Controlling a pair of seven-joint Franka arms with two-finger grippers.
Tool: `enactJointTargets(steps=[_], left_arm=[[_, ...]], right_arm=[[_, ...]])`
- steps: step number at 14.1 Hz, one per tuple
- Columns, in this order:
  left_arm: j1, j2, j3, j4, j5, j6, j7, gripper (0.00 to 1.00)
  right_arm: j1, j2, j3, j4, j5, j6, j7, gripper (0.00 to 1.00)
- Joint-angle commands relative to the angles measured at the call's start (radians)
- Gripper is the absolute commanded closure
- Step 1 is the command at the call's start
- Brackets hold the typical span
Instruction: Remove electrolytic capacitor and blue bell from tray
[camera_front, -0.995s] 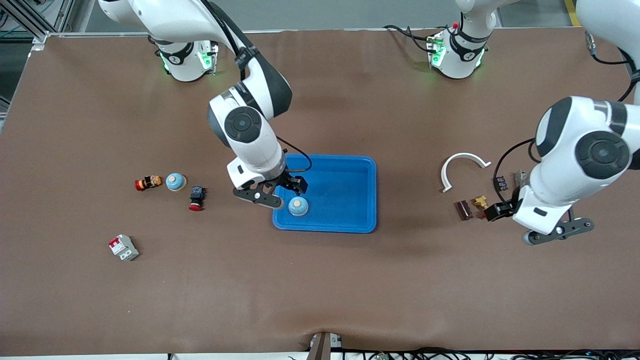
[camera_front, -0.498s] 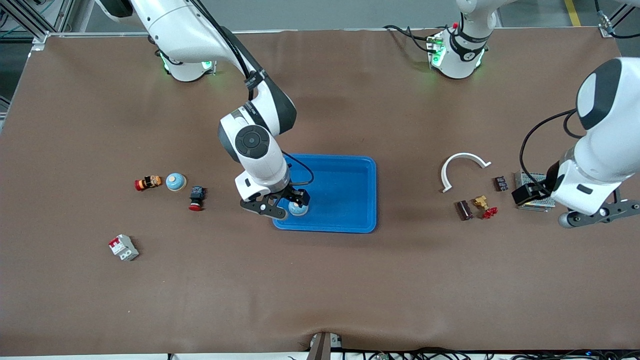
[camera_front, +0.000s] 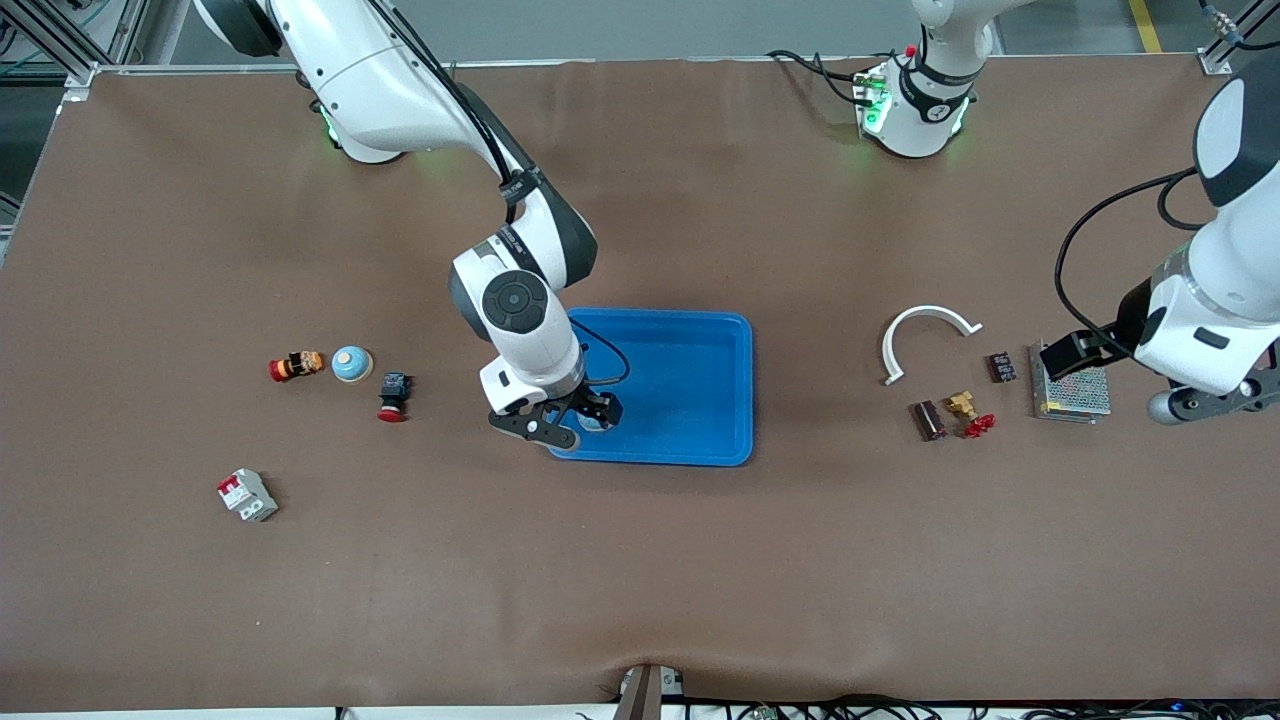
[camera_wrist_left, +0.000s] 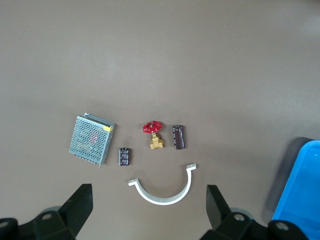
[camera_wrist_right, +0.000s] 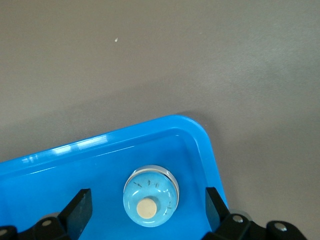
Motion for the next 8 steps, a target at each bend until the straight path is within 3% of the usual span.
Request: enactJointTargets(steps=[1, 5, 8], left_arm=[[0.006, -0.026, -0.005, 0.006, -0.026, -0.051, 0.018, 0.00], [0.033, -0.026, 0.005, 0.031, -0.103, -0.076, 0.017, 0.00], [0.035, -0.060, 0.031, 0.029, -0.156, -0.076, 0.021, 0.00]], right_arm=[[0.035, 0.058, -0.008, 0.053, -0.037, 0.017, 0.062, 0.00], [0.049, 0.118, -0.006, 0.093, -0.141, 0.017, 0.145, 0.00], [0.048, 0.126, -0.006, 0.091, -0.164, 0.017, 0.143, 0.00]])
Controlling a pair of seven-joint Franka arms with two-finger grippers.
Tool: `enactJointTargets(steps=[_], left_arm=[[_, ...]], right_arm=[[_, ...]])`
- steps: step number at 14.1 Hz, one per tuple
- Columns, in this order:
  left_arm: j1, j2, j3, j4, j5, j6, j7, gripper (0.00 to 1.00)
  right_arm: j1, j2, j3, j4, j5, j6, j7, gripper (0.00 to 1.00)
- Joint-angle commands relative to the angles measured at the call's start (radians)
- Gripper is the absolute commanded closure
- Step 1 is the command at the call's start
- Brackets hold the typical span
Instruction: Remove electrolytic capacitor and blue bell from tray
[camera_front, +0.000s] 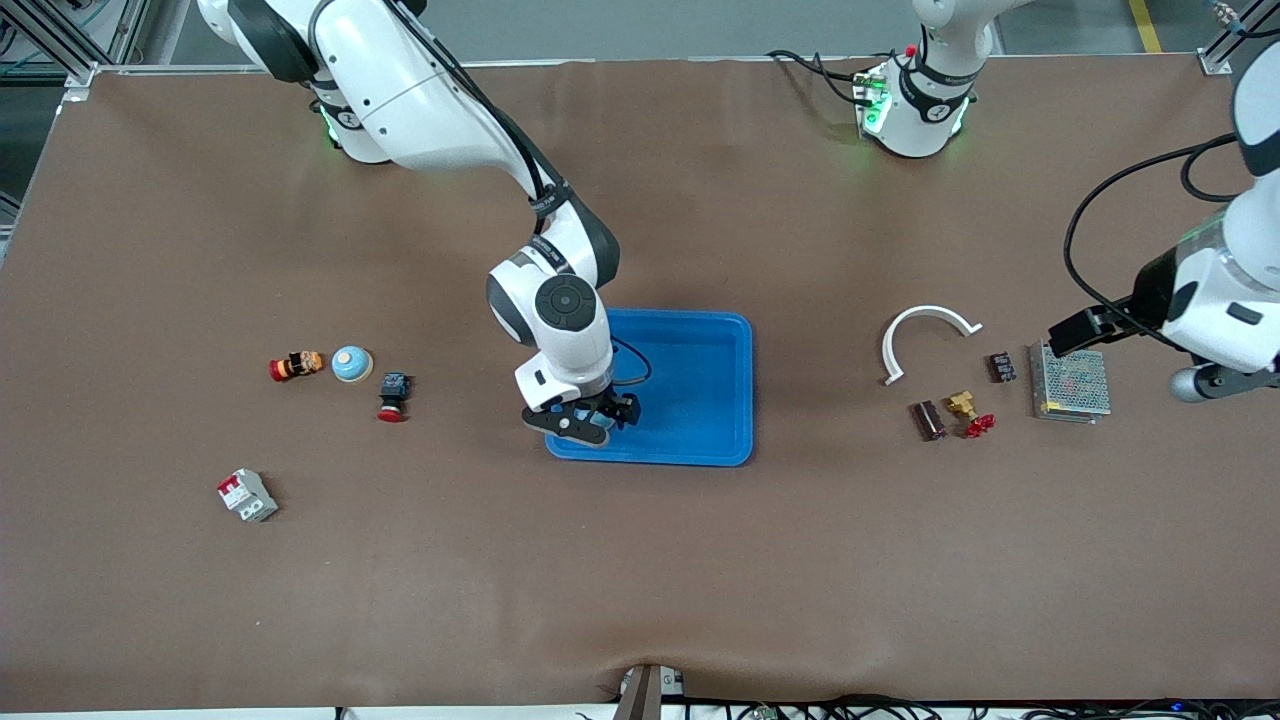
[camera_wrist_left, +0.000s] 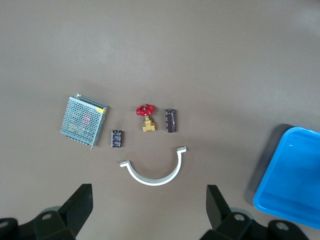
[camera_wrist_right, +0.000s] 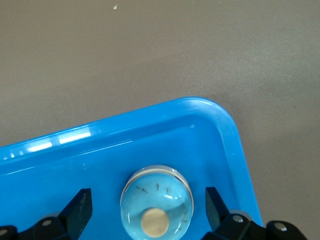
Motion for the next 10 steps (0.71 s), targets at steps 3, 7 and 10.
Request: enactJointTargets(steps=[3, 7, 10], left_arm=[[-0.083, -0.081, 0.157, 0.001, -0.127, -0.022, 0.099, 0.00], [-0.265, -0.131, 0.387, -0.017, -0.151, -0.023, 0.297, 0.00], [-0.367, -0.171, 0.484, -0.046, -0.153, -0.031, 0.305, 0.00]], right_arm=[[0.003, 0.030, -0.002, 0.032, -0.060, -0.005, 0.030, 0.00], [0.009, 0.031, -0.001, 0.032, -0.055, -0.003, 0.035, 0.00], [0.014, 0.031, -0.001, 0.032, -0.052, -0.002, 0.035, 0.00]])
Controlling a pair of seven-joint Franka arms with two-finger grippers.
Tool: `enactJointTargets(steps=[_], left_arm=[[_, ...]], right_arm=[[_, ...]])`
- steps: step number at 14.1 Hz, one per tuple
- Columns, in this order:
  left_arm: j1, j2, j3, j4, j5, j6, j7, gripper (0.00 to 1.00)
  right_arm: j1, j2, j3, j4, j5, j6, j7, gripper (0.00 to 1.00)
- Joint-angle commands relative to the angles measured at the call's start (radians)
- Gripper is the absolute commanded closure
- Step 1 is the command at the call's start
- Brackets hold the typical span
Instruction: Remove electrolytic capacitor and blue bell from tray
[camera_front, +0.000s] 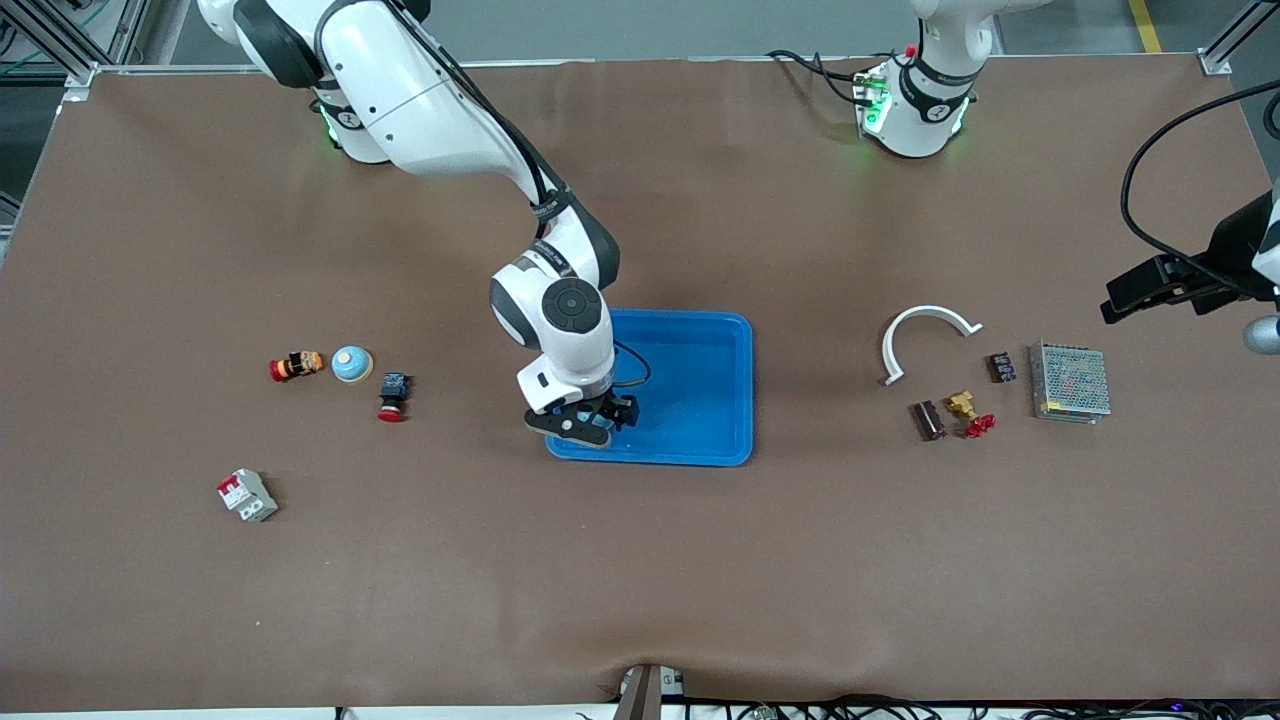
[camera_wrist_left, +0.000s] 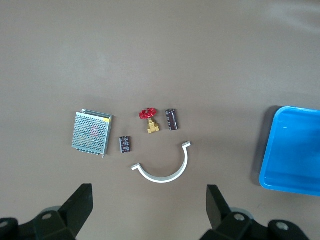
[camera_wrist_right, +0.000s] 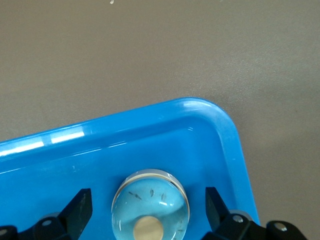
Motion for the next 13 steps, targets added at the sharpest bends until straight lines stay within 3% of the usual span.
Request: enactJointTargets(steps=[1, 3, 5, 6, 13], left_arm=[[-0.088, -0.073, 0.081, -0.067, -0.018, -0.008, 0.021, 0.00], [-0.152, -0.112, 0.139, -0.111, -0.018, -0.008, 0.023, 0.00], [-0.221, -0.143, 0.205, -0.138, -0.018, -0.004, 0.023, 0.00], [-0.237, -0.154, 0.219, -0.150, -0.018, -0.004, 0.024, 0.00], [-0.235, -0.186, 0.213, -0.196, -0.017, 0.019, 0.026, 0.00]], right_arm=[[0.013, 0.020, -0.002, 0.029, -0.026, -0.002, 0.032, 0.00], [0.011, 0.020, -0.002, 0.029, -0.026, -0.003, 0.031, 0.00], [0.011, 0.020, -0.002, 0.029, -0.024, -0.003, 0.032, 0.15], [0.011, 0.020, -0.002, 0.029, -0.024, -0.003, 0.032, 0.16], [0.011, 0.016, -0.002, 0.030, -0.021, -0.005, 0.031, 0.47]])
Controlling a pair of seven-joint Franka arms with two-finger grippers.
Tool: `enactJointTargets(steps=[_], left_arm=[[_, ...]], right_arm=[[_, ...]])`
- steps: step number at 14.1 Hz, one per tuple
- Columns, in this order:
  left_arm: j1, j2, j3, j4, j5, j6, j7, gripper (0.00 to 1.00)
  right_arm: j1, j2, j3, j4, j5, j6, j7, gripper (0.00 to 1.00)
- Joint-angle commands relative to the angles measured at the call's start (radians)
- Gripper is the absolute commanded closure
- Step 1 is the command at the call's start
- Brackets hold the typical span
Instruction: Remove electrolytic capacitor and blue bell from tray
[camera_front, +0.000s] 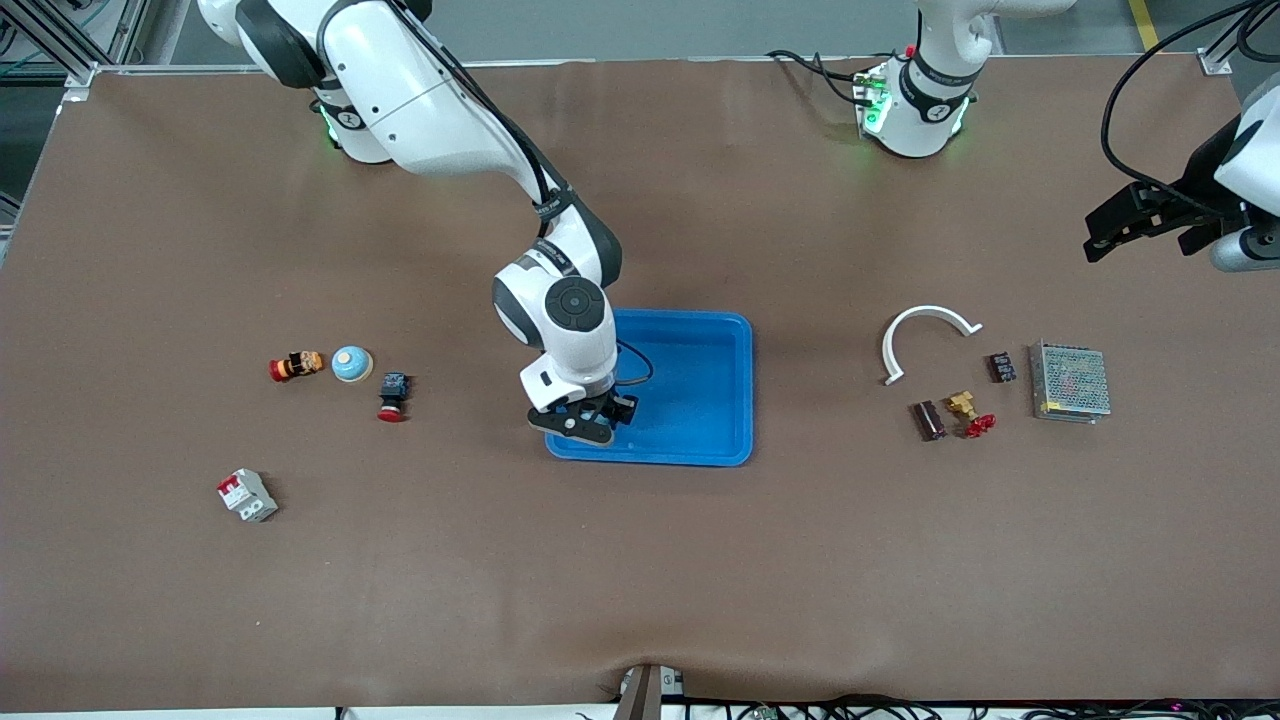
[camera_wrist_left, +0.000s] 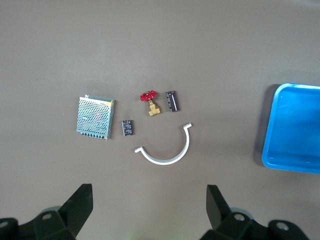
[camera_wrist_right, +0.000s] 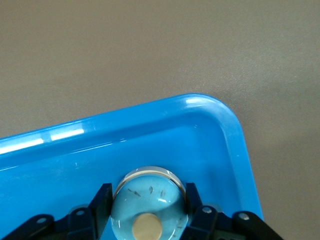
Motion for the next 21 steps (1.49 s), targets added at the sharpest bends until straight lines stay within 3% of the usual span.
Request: enactJointTargets(steps=[1, 5, 10, 12, 14, 21], left_arm=[[-0.008, -0.026, 0.011, -0.031, -0.018, 0.020, 0.021, 0.00], [-0.008, -0.024, 0.012, -0.028, -0.016, 0.021, 0.020, 0.00], [0.000, -0.024, -0.001, -0.030, -0.018, 0.028, 0.020, 0.00], [0.018, -0.024, -0.017, -0.030, -0.018, 0.028, 0.020, 0.00], [0.081, -0.024, -0.082, -0.030, -0.018, 0.028, 0.020, 0.00], [0.081, -0.021, -0.090, -0.028, -0.016, 0.028, 0.015, 0.00]], right_arm=[[0.008, 0.011, -0.001, 0.027, -0.019, -0.006, 0.027, 0.48], [0.006, -0.013, 0.002, 0.028, -0.013, -0.025, 0.019, 0.51], [-0.006, -0.087, 0.010, 0.030, 0.003, -0.170, -0.004, 0.50], [-0.034, -0.123, 0.008, 0.046, 0.049, -0.236, -0.089, 0.51], [-0.092, -0.159, 0.007, 0.074, 0.134, -0.299, -0.232, 0.51], [-0.305, -0.182, 0.002, 0.174, 0.143, -0.462, -0.663, 0.51]])
